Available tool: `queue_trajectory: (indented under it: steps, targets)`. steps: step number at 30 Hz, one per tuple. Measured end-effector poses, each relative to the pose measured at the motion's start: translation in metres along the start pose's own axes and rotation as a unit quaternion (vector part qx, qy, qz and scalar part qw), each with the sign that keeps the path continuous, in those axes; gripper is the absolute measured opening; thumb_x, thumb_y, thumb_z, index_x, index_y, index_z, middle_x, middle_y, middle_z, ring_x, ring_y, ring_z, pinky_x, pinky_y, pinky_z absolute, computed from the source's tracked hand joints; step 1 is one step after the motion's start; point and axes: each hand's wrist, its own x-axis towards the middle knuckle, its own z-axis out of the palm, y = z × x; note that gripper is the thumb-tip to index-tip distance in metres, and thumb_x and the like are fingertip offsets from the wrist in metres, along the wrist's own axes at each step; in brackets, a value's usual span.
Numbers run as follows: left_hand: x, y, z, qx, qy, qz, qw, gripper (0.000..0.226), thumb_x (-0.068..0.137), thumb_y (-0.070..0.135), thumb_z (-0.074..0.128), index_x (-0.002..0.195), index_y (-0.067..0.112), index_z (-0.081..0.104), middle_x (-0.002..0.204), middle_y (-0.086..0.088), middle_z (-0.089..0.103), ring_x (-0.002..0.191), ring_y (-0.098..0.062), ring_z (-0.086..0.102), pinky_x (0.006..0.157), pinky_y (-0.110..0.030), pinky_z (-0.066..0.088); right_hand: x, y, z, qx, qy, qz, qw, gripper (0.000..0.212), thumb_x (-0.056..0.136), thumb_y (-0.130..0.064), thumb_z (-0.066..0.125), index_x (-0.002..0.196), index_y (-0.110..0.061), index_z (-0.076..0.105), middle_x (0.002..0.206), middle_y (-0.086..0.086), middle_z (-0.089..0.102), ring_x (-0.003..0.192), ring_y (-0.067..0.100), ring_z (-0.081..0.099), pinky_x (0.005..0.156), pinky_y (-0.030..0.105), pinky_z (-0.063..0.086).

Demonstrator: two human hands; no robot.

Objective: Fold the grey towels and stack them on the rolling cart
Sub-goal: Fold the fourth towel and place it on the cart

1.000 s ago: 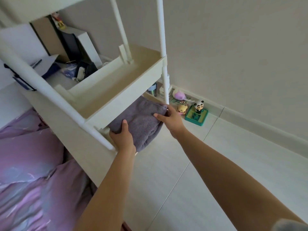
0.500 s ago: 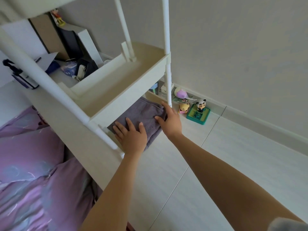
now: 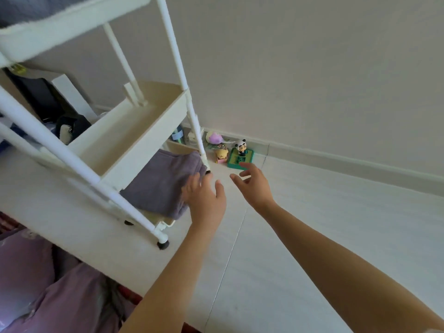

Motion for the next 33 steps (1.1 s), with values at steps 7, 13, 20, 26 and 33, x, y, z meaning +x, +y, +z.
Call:
queue_trajectory:
  steps: [7, 13, 20, 26, 33]
  targets:
    - [-0.073, 0.111, 0.032, -0.160, -0.208, 0.115, 0.958, 0.027, 0.097, 0.024, 0.041, 0.112, 0.016, 0.061, 0.114, -0.002, 0.063, 0.102, -0.016, 0.059, 0.078, -0.022, 0.042, -0.098, 0.063, -0.138, 0.058, 0.168, 0.077, 0.981, 0.029, 0.089, -0.035, 0.059, 0.116, -0.025, 0.055, 0.091, -0.006, 0.062, 0.080, 0.015, 0.064, 0.062, 0.018, 0.046]
    - [-0.160, 0.206, 0.075, -0.190, -0.352, 0.176, 0.900, 0.023, 0.094, 0.024, 0.042, 0.096, 0.019, 0.064, 0.090, 0.001, 0.068, 0.088, -0.020, 0.065, 0.082, -0.033, 0.052, -0.202, 0.126, -0.248, 0.101, 0.289, 0.130, 0.943, 0.021, 0.091, -0.029, 0.058, 0.111, -0.024, 0.057, 0.083, -0.003, 0.062, 0.073, 0.012, 0.065, 0.069, 0.029, 0.049]
    - [-0.279, 0.315, 0.125, -0.215, -0.481, 0.185, 0.829, 0.024, 0.096, 0.020, 0.039, 0.097, 0.015, 0.063, 0.081, 0.003, 0.064, 0.077, -0.017, 0.065, 0.069, -0.023, 0.046, -0.310, 0.207, -0.359, 0.081, 0.384, 0.189, 0.900, 0.014, 0.091, -0.022, 0.059, 0.104, -0.018, 0.060, 0.077, 0.002, 0.064, 0.057, 0.002, 0.061, 0.064, 0.031, 0.048]
    - [-0.369, 0.395, 0.175, -0.218, -0.533, 0.193, 0.794, 0.023, 0.096, 0.017, 0.040, 0.096, 0.013, 0.062, 0.078, -0.001, 0.064, 0.065, -0.013, 0.062, 0.060, -0.018, 0.043, -0.386, 0.261, -0.447, 0.047, 0.441, 0.231, 0.866, 0.011, 0.089, -0.024, 0.062, 0.100, -0.022, 0.061, 0.077, -0.002, 0.065, 0.069, 0.013, 0.064, 0.063, 0.023, 0.047]
    - [-0.427, 0.453, 0.208, -0.198, -0.581, 0.181, 0.768, 0.021, 0.096, 0.015, 0.039, 0.094, 0.014, 0.060, 0.077, -0.001, 0.062, 0.061, -0.013, 0.061, 0.060, -0.021, 0.045, -0.432, 0.296, -0.502, -0.044, 0.505, 0.246, 0.826, 0.020, 0.087, -0.027, 0.063, 0.105, -0.017, 0.061, 0.091, -0.001, 0.058, 0.074, 0.004, 0.052, 0.067, 0.012, 0.041]
